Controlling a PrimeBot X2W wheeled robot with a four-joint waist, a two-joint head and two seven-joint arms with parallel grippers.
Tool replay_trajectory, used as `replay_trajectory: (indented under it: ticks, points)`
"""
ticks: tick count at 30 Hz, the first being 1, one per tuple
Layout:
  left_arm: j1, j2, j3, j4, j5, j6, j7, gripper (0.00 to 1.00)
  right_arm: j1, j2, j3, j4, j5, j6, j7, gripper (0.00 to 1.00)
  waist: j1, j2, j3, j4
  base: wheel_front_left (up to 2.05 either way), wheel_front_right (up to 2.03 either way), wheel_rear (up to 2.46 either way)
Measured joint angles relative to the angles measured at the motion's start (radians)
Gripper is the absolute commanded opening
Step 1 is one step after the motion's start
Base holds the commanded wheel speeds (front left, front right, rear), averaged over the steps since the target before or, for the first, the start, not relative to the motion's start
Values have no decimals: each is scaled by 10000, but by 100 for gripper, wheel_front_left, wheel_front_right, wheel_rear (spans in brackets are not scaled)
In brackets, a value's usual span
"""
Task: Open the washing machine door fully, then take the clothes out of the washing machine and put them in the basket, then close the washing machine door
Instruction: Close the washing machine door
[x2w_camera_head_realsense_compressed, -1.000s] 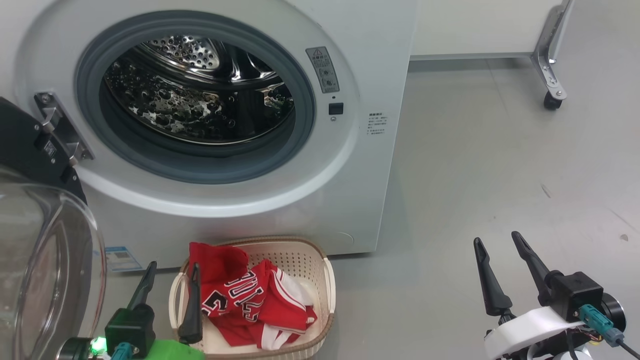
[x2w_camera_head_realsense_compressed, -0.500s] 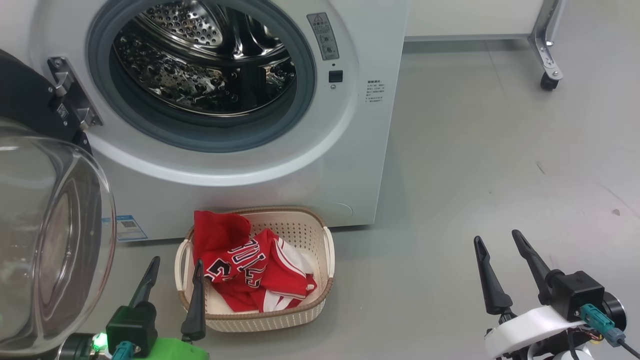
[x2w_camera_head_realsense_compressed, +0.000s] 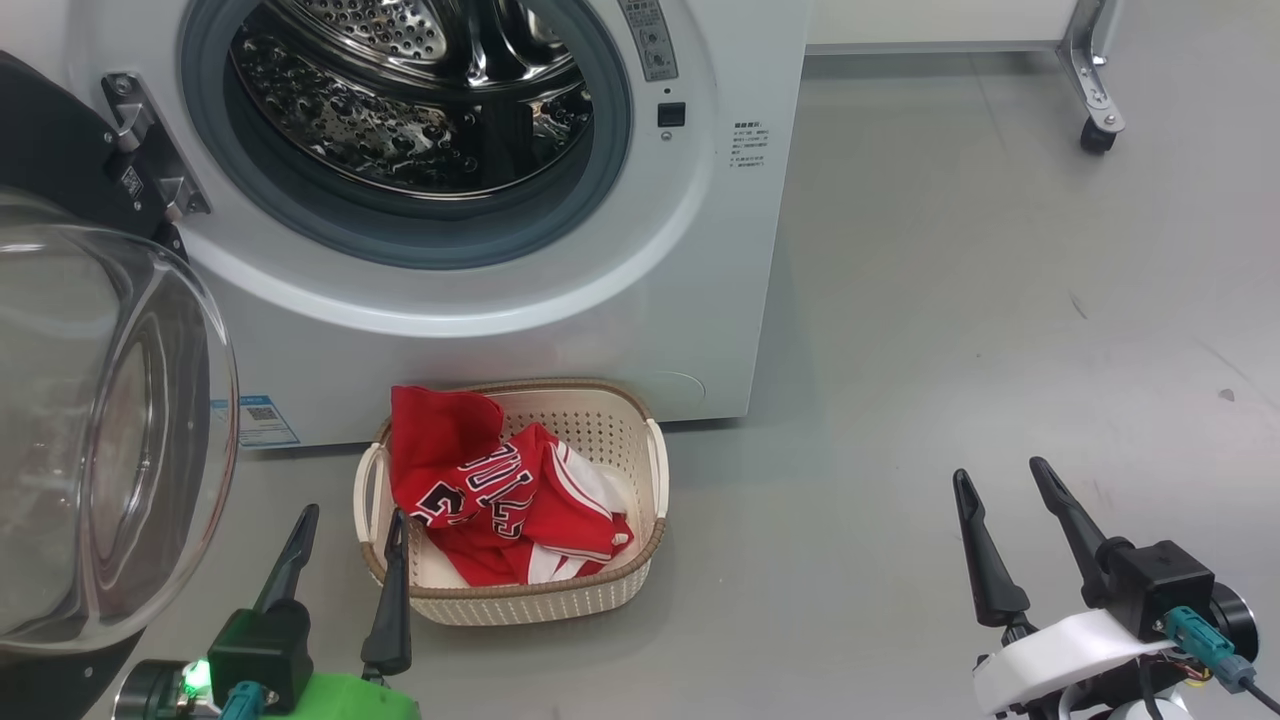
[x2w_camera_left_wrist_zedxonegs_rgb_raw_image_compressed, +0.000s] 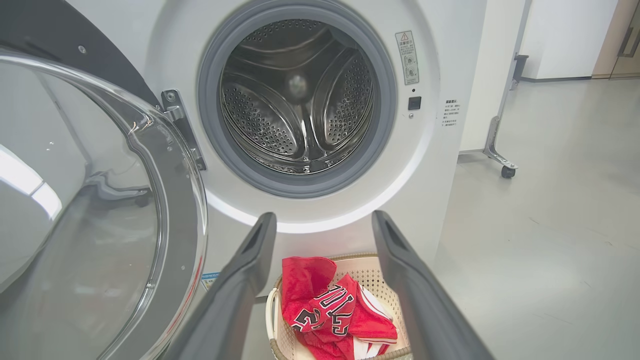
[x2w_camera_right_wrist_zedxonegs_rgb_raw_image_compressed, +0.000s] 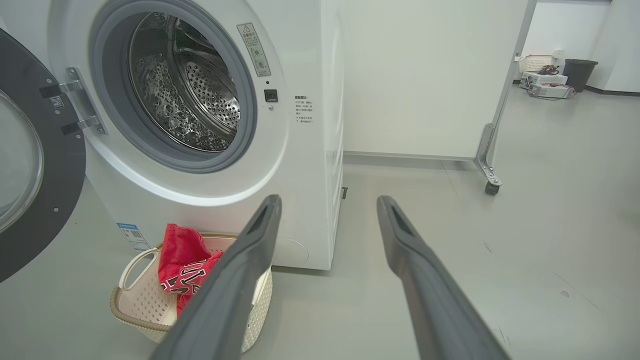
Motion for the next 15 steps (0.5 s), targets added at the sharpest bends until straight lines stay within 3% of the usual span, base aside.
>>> replay_trajectory:
  ticks: [15]
  points:
    - [-4,-2,-54,-4,2,0,-17,100,-3,-54,-56,2,0,-15,0,100,0,0,-11,157,-4,4,0]
